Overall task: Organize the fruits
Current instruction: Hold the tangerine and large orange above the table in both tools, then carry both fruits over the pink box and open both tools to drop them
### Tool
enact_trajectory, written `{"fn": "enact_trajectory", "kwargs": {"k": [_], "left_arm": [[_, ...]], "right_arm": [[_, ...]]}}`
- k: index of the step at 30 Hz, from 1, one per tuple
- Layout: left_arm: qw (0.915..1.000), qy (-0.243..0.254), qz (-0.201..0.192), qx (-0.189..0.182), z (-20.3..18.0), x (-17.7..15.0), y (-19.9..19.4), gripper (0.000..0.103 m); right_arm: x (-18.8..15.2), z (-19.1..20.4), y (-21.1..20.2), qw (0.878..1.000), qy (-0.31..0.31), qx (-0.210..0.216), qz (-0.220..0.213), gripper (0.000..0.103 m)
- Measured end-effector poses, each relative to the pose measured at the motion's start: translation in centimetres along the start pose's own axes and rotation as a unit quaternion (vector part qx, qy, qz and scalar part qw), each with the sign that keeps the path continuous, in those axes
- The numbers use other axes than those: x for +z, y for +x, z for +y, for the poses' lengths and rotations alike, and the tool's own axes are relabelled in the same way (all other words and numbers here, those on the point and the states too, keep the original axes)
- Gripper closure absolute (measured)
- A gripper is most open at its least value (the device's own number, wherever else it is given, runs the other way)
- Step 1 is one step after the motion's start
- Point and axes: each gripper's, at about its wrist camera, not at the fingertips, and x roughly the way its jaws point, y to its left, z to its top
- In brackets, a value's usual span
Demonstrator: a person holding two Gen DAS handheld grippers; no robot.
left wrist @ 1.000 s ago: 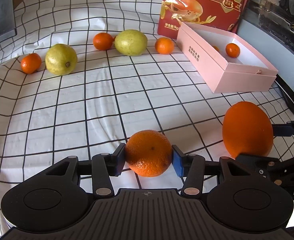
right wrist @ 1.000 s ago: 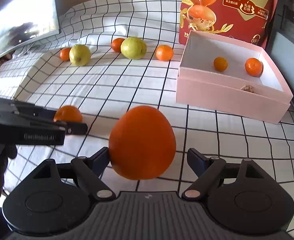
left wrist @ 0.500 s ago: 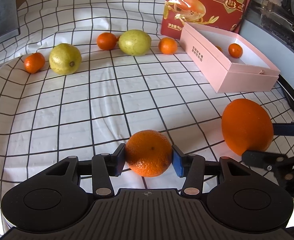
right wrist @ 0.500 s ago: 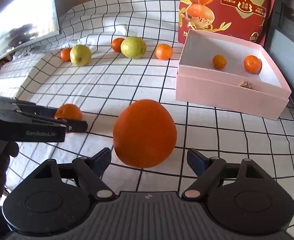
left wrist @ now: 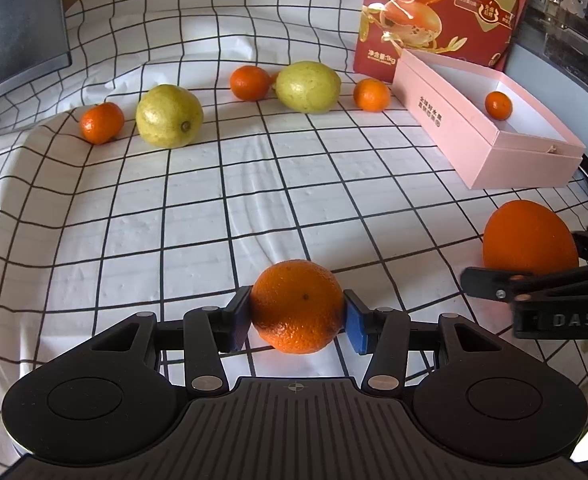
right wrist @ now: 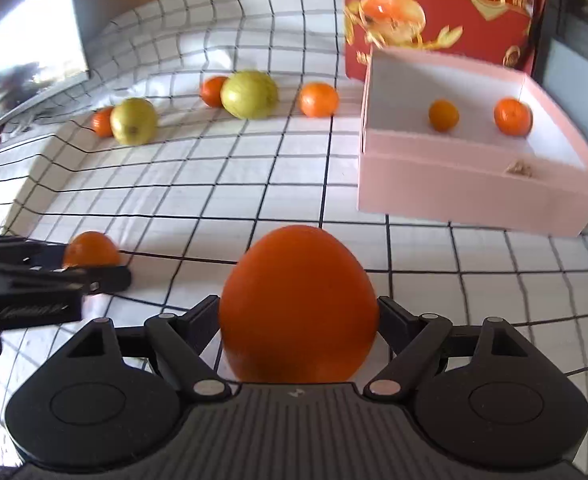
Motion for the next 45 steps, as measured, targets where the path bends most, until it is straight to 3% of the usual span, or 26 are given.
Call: {"fn": "enact_trajectory", "kwargs": {"k": [8,11,18,26,32,38,42,45], "left_arm": [[1.0,-0.003,-0.008,-0.002,0.1,-0.1,0.0,0.05],[0.9999,-0.003,-0.01,0.0,0.0,-0.1,0.1,0.05],[0.9999,-0.004,-0.01,0.002,0.0,0.0,0.3,0.05],[0.9999,-0.011,-0.006,-0.001,-0.2,0.2,0.3,0.05],[0.9992,0.016,0.0,-0.038,-3.0,1.1,0.3,0.05],[0.9941,0.042,-0.035,-0.093,-7.0,5.1,-0.6,0.05],[0.9877,0.054,-0.077,-0.125,-9.6,9.9,-1.2,0.05],[0.9837,0.045,-0.086,-0.152,-11.0,13.8,-0.4,0.05]], "right_arm": [[0.1,1.8,0.9,0.998,-0.057,-0.029,-0.005,0.021],[0.2,1.7,0.7,0.997,-0.065,-0.036,-0.01,0.031],[-0.1,1.3,0.3,0.997,-0.071,-0.021,-0.008,0.031],[-0.9,-0.7,-1.1,0.998,-0.052,-0.023,-0.001,0.032],[-1.2,-4.3,-2.4,0.999,-0.017,-0.05,-0.007,0.032],[-0.2,-7.8,-4.3,0.997,0.007,-0.065,-0.032,0.032],[3.2,-9.3,-6.5,0.995,-0.008,-0.067,-0.075,0.032],[6.4,-10.1,-7.6,0.992,-0.019,-0.075,-0.099,0.032]]}}
